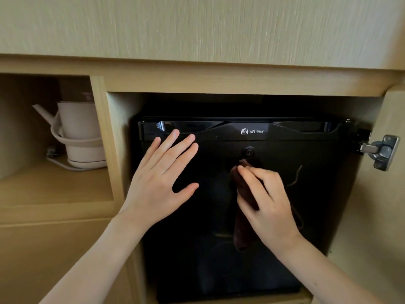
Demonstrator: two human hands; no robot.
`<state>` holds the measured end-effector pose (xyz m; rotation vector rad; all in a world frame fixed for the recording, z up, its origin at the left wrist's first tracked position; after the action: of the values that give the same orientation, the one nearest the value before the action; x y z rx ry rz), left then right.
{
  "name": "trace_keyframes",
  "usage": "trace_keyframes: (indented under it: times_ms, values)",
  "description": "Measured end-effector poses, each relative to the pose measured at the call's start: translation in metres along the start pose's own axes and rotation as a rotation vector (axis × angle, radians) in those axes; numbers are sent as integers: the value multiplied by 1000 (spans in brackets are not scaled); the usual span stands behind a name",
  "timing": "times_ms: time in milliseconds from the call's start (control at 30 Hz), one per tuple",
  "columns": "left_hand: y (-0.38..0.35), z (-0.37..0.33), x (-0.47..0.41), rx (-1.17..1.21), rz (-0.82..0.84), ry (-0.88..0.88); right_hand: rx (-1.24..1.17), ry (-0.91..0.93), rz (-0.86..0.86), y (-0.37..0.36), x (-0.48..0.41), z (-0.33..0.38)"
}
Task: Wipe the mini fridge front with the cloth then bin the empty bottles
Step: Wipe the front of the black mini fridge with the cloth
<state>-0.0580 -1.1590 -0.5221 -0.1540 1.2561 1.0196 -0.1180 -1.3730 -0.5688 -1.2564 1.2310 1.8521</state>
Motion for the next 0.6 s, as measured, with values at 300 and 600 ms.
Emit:
trace_keyframes:
  times_ms: [300,600]
  values:
    - [-7,0,8,15,-40,23,-110,-96,-278,9,-6,-17]
    - [-6,-1,8,2,-55,26,-138,-101,-262,6,-4,-15]
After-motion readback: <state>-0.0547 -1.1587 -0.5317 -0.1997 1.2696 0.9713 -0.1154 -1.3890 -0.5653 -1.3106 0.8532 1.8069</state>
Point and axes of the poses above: each hand's wrist, its own x-axis away from the middle knuckle, its own y-axis out of the back of the hand, z = x × y, the point moved 5 cm from there along -x, towards the middle knuckle, and after that the axes turned 9 degrees about -y, right-handed, at the moved point
